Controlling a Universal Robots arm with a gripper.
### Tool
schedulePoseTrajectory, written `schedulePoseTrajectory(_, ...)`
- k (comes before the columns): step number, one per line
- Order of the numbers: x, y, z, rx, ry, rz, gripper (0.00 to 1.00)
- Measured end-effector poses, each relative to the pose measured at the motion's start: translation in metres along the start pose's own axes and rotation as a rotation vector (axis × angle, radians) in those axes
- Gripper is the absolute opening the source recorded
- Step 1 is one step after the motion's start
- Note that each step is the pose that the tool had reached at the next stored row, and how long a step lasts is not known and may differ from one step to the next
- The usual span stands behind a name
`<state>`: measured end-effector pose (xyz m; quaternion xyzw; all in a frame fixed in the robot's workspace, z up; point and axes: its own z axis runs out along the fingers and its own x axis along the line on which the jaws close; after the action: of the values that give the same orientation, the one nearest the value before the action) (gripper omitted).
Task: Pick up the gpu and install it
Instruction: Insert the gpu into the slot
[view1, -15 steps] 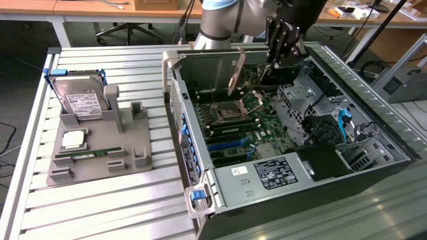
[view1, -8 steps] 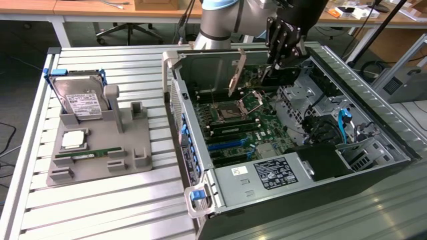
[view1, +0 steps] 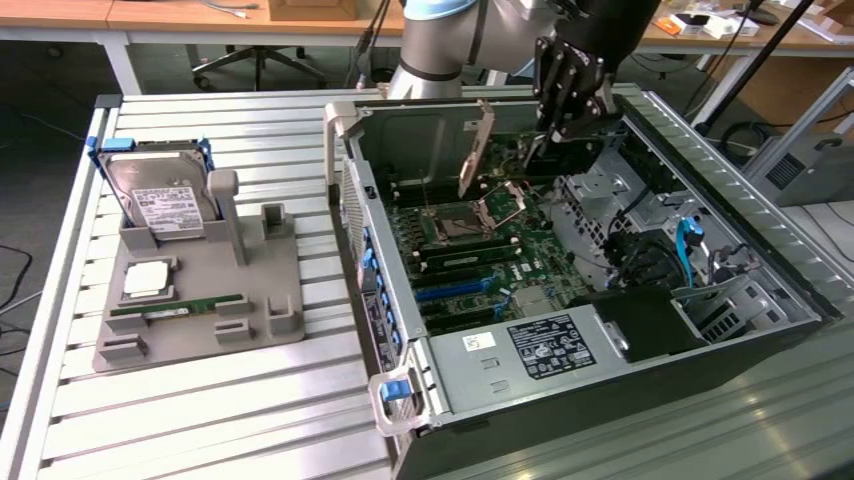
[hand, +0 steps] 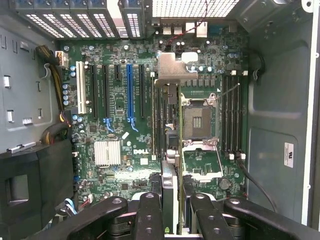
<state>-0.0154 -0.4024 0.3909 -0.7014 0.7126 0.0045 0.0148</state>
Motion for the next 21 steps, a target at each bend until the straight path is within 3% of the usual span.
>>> schedulePoseTrajectory(16, 0.006, -0.0001, 0.0004, 0.0003, 0.0202, 0.0, 0.27)
schedulePoseTrajectory(21, 0.0077, -0.0001, 0.0005, 0.0004, 0.0291, 0.0, 0.27)
